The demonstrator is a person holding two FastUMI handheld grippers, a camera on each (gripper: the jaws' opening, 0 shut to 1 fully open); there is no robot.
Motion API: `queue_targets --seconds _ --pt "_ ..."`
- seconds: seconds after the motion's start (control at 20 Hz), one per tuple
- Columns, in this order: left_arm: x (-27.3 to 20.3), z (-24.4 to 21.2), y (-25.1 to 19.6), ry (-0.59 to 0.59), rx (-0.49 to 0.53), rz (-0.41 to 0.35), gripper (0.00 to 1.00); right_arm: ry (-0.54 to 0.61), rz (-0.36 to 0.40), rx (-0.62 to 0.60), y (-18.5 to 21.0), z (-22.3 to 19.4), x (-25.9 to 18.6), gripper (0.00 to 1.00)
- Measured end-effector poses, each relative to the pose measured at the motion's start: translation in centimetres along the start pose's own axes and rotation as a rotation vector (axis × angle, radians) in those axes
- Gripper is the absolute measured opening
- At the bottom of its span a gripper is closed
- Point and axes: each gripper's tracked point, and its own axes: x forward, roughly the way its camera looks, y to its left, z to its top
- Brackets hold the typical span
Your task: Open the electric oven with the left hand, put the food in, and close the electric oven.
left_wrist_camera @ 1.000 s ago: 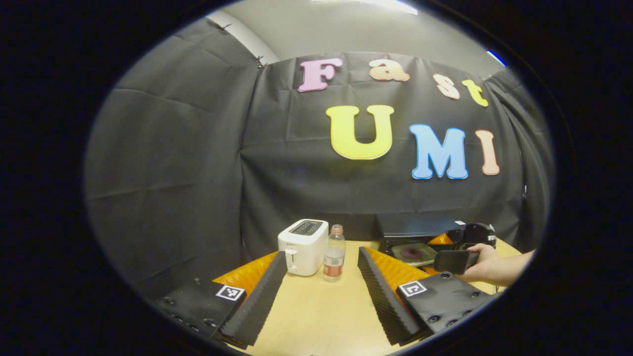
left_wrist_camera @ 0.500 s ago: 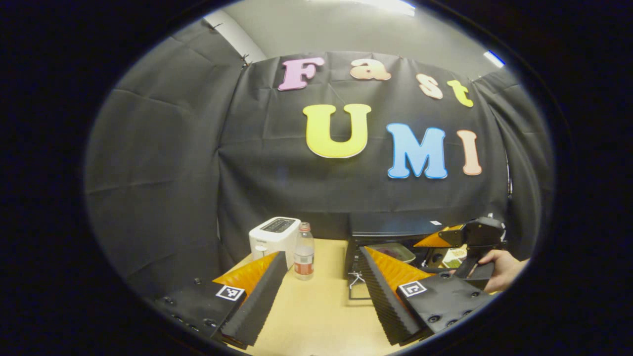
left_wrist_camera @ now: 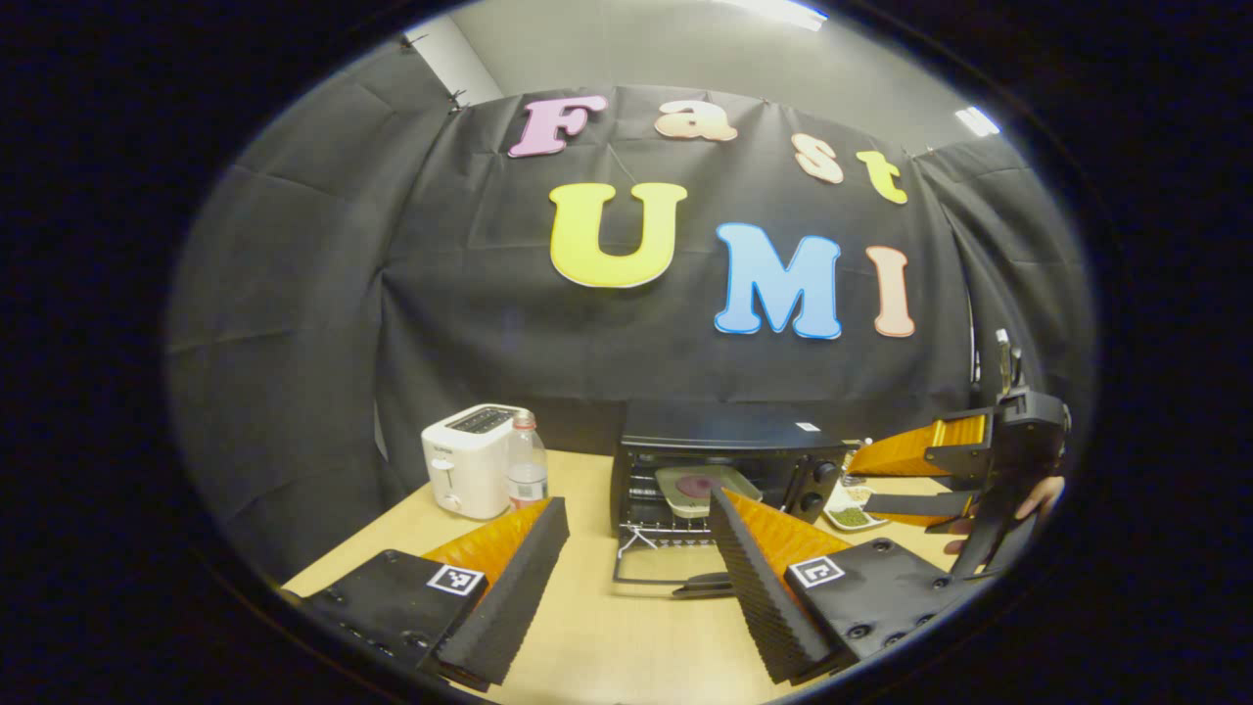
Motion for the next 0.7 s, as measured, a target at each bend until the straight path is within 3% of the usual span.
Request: queue_targets --seconds 0.4,0.7 --pt "2.7 -5.7 -5.9 0.106 0.008 -0.088 1.00 -0.135 -0.082 -0.315 -1.8 2.9 -7.8 0.97" --pt "4.7 -11.3 -7.8 0.213 0.036 -0.130 0.98 -0.266 -0.153 -0.576 -1.4 5.3 -12.5 0.98"
